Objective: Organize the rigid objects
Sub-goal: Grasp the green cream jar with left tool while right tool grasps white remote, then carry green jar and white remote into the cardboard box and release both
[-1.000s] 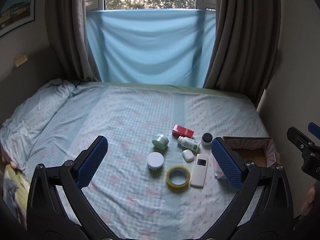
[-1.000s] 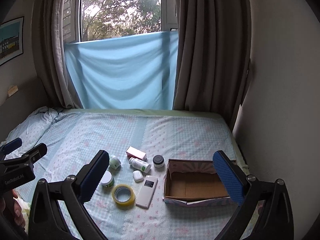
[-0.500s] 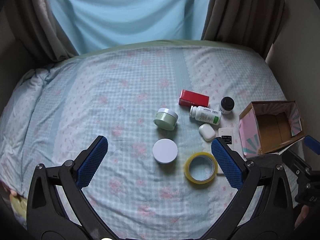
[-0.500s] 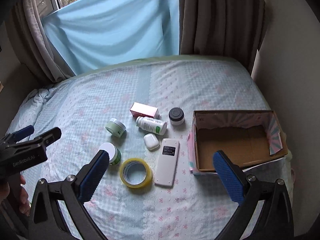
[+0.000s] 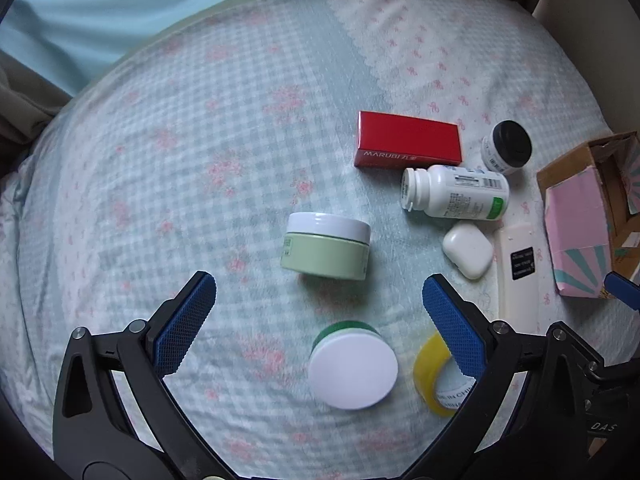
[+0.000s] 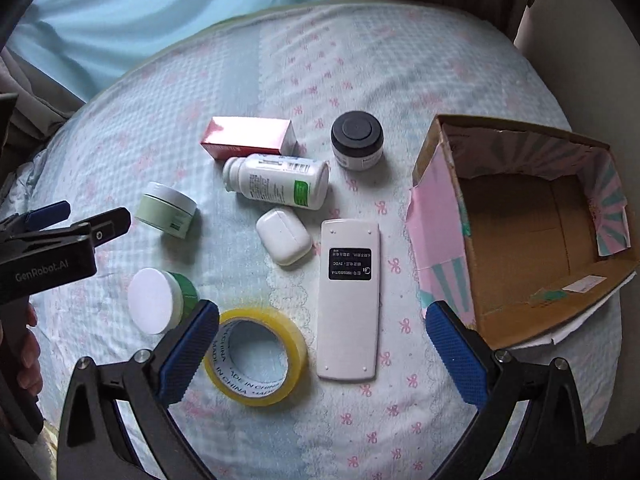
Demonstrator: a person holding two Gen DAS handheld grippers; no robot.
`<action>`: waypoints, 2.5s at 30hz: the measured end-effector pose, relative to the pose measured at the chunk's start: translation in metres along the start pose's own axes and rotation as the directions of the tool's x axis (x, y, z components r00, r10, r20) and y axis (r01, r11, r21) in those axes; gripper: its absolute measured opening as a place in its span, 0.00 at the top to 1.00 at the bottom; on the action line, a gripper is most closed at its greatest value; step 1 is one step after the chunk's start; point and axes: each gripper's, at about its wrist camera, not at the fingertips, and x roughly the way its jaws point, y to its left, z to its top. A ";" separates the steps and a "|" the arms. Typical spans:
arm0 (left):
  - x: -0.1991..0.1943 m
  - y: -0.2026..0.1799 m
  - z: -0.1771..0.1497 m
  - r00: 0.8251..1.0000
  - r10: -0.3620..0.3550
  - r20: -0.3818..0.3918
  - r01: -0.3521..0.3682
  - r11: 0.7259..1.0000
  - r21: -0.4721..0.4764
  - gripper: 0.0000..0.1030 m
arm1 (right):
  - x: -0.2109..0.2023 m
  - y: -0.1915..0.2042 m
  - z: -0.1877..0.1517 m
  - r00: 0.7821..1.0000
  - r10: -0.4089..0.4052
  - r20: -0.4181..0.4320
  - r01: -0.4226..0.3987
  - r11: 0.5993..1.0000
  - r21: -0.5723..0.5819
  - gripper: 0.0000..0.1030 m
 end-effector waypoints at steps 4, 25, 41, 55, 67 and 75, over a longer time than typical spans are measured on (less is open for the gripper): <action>0.045 -0.004 0.017 0.998 0.001 -0.064 0.001 0.999 0.032 0.00 | 0.052 -0.003 0.012 0.991 -0.040 -0.127 0.044 0.999 0.026 0.05; 0.140 -0.018 0.025 0.965 -0.032 -0.260 0.047 0.998 0.050 0.33 | 0.148 -0.019 0.004 0.936 -0.075 -0.344 0.088 0.996 0.022 0.31; 0.116 -0.012 0.018 0.975 -0.047 -0.217 0.060 0.997 0.053 0.34 | 0.141 -0.014 0.006 0.946 -0.060 -0.319 0.070 0.997 0.019 0.48; 0.011 -0.004 -0.014 0.993 -0.072 -0.088 0.072 0.997 -0.005 0.34 | 0.044 -0.021 0.008 0.986 0.024 -0.163 -0.017 0.999 0.041 0.48; -0.124 -0.067 -0.013 0.996 -0.070 0.058 0.070 0.998 -0.001 0.34 | -0.087 -0.066 0.019 0.989 0.148 0.010 -0.148 0.984 0.097 0.48; -0.176 -0.158 0.010 0.984 -0.116 0.133 0.111 0.993 0.046 0.34 | -0.146 -0.162 0.020 0.986 0.135 0.098 -0.150 0.975 0.166 0.48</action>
